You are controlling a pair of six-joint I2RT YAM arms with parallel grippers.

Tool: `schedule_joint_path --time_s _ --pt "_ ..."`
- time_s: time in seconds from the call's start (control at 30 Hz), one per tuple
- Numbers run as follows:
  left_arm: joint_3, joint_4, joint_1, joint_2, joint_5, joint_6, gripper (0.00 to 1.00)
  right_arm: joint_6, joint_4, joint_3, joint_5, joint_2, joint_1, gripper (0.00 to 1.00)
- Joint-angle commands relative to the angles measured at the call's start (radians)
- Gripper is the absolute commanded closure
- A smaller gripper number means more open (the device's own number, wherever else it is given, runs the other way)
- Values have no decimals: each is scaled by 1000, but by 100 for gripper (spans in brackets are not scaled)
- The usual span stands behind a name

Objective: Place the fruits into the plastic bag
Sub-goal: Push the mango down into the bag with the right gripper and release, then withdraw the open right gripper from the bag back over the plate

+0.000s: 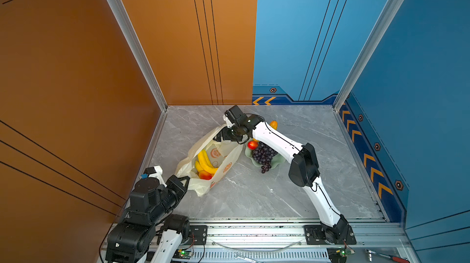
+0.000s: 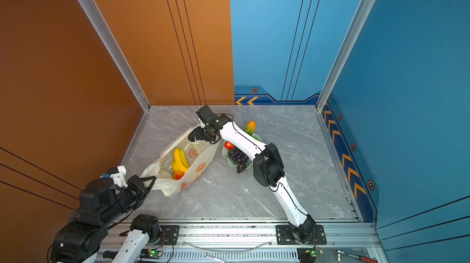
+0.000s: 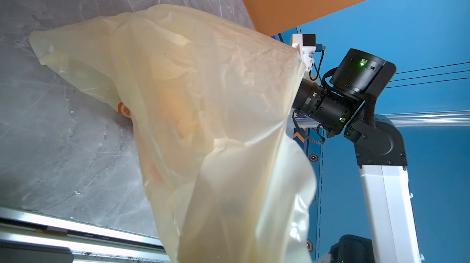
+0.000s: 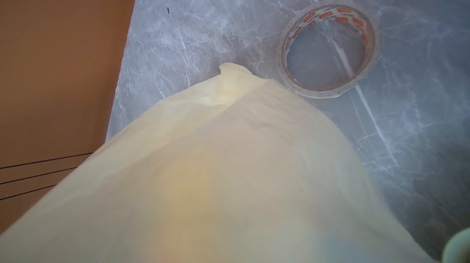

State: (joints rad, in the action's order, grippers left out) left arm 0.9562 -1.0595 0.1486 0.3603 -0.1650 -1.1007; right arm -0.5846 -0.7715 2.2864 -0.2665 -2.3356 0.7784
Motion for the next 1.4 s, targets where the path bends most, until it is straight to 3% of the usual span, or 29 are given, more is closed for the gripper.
schedule_joint_path --time_s 0.0,0.2,0.37,0.53,0.77,0.93,1.1,1.23,1.37 --pt "23 39 -6 29 -18 -3 100 23 -29 -27 -5 155 -8 0" --pt "41 55 -6 75 -32 22 100 3 36 -122 -111 308 -5 0" --pt "31 98 -6 99 -55 23 100 -181 297 -309 -360 381 -18 0" --pt "50 109 -7 124 -62 42 100 -256 420 -409 -464 390 -7 0" --pt "41 108 -6 110 -62 39 100 -171 423 -368 -353 506 18 0" --pt "60 105 -6 99 -33 47 100 -176 423 -347 -298 611 -26 0" --pt "95 105 -7 98 -15 47 100 -183 320 -382 -180 724 -163 0" --pt "143 65 -7 100 20 64 100 -201 295 -518 -168 810 -310 0" --pt "209 6 -6 113 51 89 100 -142 115 -581 -84 837 -418 0"
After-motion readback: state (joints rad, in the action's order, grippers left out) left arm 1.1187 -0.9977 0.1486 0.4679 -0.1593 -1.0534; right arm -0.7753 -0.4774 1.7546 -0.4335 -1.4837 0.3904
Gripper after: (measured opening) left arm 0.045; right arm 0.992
